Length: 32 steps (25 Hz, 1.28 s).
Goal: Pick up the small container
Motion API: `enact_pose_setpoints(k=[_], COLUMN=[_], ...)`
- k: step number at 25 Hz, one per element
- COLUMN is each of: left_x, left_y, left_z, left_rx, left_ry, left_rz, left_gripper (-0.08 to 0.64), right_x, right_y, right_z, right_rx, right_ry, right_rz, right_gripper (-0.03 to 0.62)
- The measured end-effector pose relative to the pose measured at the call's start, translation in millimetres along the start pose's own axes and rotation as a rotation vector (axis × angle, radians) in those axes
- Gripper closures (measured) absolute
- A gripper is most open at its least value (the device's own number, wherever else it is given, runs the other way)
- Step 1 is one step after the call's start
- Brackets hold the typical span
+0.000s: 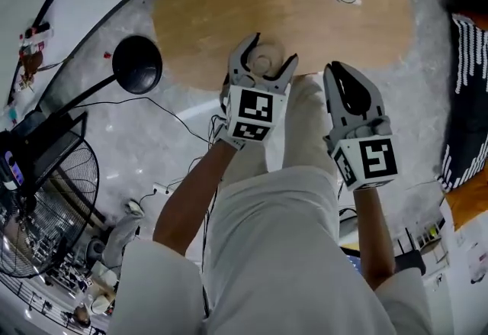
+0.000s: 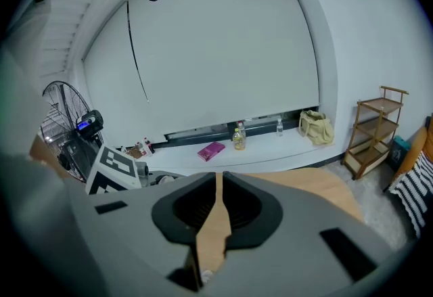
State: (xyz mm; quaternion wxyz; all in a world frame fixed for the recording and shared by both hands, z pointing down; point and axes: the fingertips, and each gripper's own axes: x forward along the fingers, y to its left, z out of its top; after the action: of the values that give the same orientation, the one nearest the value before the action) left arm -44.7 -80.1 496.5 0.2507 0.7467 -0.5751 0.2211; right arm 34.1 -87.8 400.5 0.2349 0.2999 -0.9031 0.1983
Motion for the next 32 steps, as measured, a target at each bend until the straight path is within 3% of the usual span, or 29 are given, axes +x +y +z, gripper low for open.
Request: enact_pose_setpoints(k=[7,17,32], left_x=[-52,-125,-215], left_y=[-3,0,-10], left_z=[22,61,104], left_rx=[-0.027,-0.026,0.009], left_ry=[-0.028,-0.078,-0.175], left_rz=[0.030,0.062,0.040], left_gripper=[0.219,0.219,0.219], right_x=[-25,-51,-101], right_y=[23,59,89], right_z=[31,74,117], right_rx=[-0.005,-0.099,-0.191], right_ry=[-0.042,-0.112,-0.192], right_rz=[-0.003,0.011,-0.017], right_gripper=[0.554,0.551,0.552])
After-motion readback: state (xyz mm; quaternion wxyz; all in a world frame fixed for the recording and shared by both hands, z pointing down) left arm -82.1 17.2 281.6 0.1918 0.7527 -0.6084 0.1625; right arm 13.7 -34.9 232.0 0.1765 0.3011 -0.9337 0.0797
